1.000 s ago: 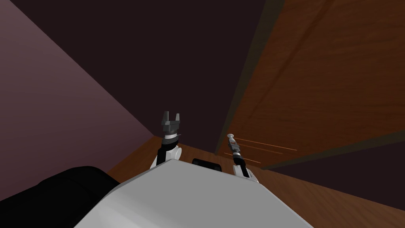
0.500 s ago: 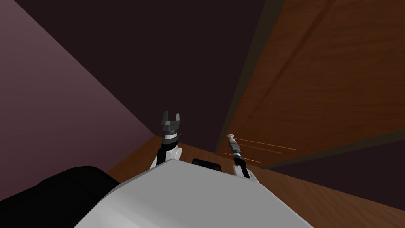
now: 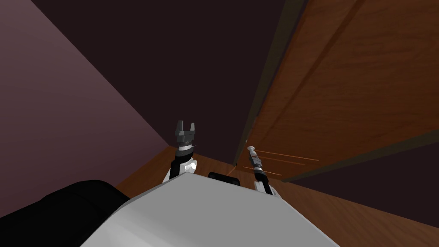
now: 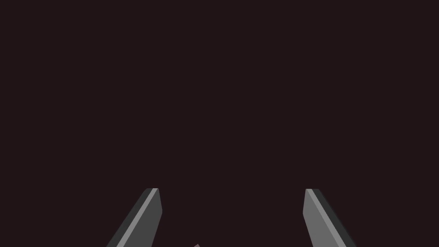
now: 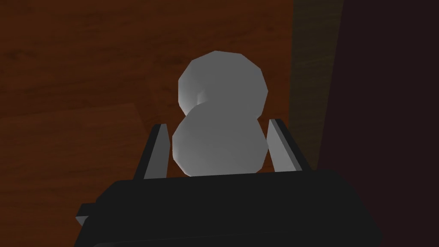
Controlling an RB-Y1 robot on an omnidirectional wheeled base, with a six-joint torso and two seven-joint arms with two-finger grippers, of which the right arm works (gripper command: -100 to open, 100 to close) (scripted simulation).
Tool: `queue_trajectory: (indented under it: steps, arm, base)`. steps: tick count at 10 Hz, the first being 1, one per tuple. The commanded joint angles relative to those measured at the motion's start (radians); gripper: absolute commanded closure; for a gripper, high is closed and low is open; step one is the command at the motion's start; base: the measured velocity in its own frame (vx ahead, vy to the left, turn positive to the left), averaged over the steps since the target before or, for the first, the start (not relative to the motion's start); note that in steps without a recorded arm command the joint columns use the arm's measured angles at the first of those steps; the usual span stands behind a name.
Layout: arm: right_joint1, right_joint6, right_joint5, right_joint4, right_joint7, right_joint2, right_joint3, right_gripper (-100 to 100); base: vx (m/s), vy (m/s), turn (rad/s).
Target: Pull the door open
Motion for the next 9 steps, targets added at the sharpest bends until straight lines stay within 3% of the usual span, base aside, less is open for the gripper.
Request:
queue_trajectory:
  steps: [1, 9]
  arm:
    - [0.009, 0.003, -0.01, 0.0, -0.042, -0.006, -0.003, 100]
    - [0.019, 0.001, -0.048, 0.013, -0.227, -0.023, 0.005, 100]
  base:
    - [-0.049, 0.007, 0.025]
    - [-0.037, 0.008, 0.029]
